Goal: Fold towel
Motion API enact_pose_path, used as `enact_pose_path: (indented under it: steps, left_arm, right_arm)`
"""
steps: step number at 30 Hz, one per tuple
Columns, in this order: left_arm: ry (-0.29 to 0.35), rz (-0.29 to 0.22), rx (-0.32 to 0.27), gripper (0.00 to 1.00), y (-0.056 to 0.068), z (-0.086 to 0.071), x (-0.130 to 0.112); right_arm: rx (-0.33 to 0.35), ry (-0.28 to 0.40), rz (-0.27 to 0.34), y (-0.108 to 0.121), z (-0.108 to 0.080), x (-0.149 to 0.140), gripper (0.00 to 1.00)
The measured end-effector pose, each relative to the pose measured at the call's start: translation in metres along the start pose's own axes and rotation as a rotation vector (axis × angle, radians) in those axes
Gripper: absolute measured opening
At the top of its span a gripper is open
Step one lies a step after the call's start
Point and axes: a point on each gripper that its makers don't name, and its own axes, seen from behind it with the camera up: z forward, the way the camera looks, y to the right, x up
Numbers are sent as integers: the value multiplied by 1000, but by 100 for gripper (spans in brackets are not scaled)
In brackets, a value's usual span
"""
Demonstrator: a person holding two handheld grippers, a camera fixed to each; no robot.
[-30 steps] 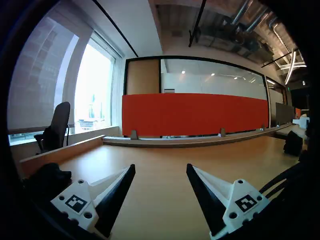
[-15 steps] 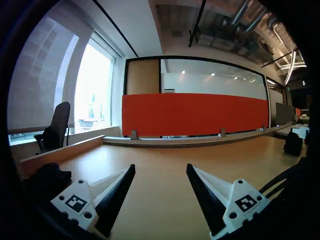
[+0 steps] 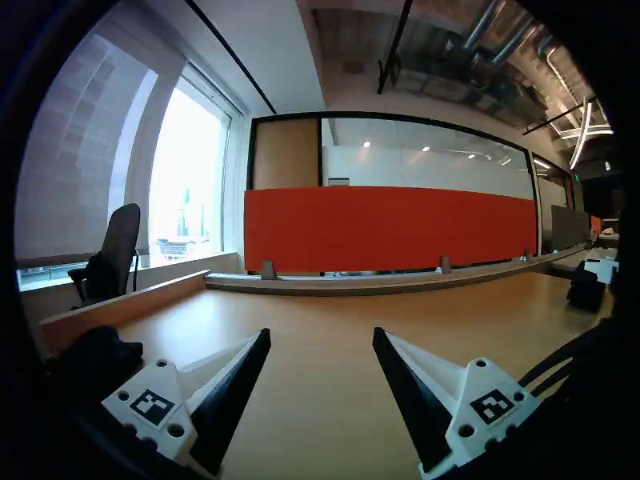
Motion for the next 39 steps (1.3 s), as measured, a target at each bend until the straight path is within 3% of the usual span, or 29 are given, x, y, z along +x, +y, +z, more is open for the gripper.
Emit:
enact_pose_path:
  steps: [20, 39]
  left_arm:
    - [0, 0, 0, 95, 0, 0, 0]
    - [0, 0, 0, 95, 0, 0, 0]
  right_arm:
    - [14, -6, -61, -12, -1, -5, 100]
    - [8, -8, -59, -11, 0, -4, 100]
